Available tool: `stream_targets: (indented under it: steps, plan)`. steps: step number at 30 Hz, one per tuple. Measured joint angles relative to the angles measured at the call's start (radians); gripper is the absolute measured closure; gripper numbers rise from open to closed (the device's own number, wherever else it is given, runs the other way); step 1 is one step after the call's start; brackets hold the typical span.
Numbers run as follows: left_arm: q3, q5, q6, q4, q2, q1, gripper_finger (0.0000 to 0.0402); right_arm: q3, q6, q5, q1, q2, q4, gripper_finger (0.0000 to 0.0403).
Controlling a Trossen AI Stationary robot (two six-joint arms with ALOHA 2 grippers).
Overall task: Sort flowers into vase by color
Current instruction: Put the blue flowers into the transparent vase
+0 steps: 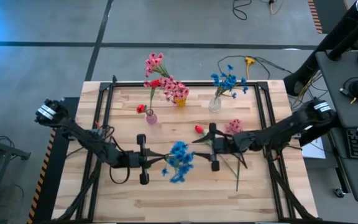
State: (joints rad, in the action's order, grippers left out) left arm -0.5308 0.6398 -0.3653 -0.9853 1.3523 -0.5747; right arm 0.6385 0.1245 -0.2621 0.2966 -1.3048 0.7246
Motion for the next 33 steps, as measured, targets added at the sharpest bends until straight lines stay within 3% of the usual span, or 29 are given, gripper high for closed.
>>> stream_targets:
  steps: [6,14,25,33]
  plan:
    - [0.026,0.007,0.012,-0.017,0.015,0.001,0.0401,0.037,-0.001,-0.001,-0.002,-0.091,0.098,0.0197]
    - [0.051,0.040,0.022,-0.059,0.014,0.011,0.0401,0.098,-0.009,-0.001,-0.002,-0.165,0.097,0.0192]
    - [0.048,0.040,0.034,-0.075,0.015,0.033,0.0401,0.237,0.017,0.007,-0.002,-0.272,0.106,0.0103]
    - [0.048,0.039,0.047,-0.079,0.015,0.035,0.0401,0.341,0.053,-0.001,-0.002,-0.363,0.155,0.0087]
